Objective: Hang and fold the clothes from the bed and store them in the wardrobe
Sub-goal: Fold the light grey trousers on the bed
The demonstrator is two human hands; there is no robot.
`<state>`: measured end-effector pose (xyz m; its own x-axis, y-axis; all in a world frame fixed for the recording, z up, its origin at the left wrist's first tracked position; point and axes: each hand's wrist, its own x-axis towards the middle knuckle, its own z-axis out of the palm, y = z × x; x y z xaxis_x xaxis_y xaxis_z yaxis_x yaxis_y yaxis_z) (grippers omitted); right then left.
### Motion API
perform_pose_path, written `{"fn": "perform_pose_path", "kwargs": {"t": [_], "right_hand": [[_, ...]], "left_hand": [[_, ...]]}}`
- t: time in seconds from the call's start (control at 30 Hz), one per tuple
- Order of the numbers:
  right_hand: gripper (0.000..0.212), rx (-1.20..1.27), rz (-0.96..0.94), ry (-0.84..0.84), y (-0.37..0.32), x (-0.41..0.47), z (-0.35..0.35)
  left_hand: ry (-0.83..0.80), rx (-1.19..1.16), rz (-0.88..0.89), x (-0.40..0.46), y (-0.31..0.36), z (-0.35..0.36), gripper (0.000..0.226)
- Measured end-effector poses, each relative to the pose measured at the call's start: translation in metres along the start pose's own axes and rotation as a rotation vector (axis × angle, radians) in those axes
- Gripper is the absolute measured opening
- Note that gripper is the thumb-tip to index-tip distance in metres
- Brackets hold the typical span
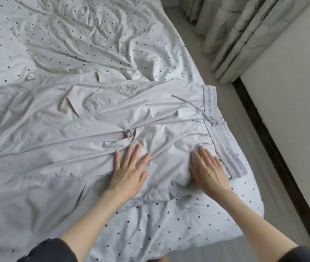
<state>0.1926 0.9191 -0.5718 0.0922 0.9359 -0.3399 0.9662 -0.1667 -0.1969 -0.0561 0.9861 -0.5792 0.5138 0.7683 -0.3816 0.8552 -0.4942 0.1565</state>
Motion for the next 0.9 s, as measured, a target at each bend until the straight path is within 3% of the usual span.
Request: {"fn": "perform_pose_path", "kwargs": {"t": [0.13,0.2,0.43,0.57,0.73,0.8,0.9], "right_hand": [[0.084,-0.078,-0.142,-0.099,0.013,-0.047,0.018],[0.089,-0.089,-0.117,-0.092,0.019,-0.056,0.026],[0.067,-0.129,-0.08,0.017,0.023,-0.033,0.027],[0.064,-0.202,-0.032,-0.135,0.027,-0.033,0.017],[0.06,-0.245,-0.037,-0.222,0.029,-0.069,-0.001],[0.056,-0.243,-0.023,-0.243,0.028,-0.084,-0.008],[0.049,-0.226,0.021,-0.243,0.024,-0.095,-0.022]], "left_hand": [[0.012,0.053,0.159,-0.034,0.032,0.012,0.072],[-0.018,0.113,0.169,-0.048,0.037,0.022,0.085],[-0.158,0.093,-0.119,-0.067,0.022,0.04,0.091],[-0.194,-0.087,-0.102,-0.077,0.023,0.017,0.081],[-0.307,-0.176,0.013,-0.104,0.034,-0.005,0.085],[-0.347,-0.207,0.016,-0.111,0.034,-0.012,0.074],[-0.327,-0.195,0.005,-0.11,0.024,-0.028,0.039]]}}
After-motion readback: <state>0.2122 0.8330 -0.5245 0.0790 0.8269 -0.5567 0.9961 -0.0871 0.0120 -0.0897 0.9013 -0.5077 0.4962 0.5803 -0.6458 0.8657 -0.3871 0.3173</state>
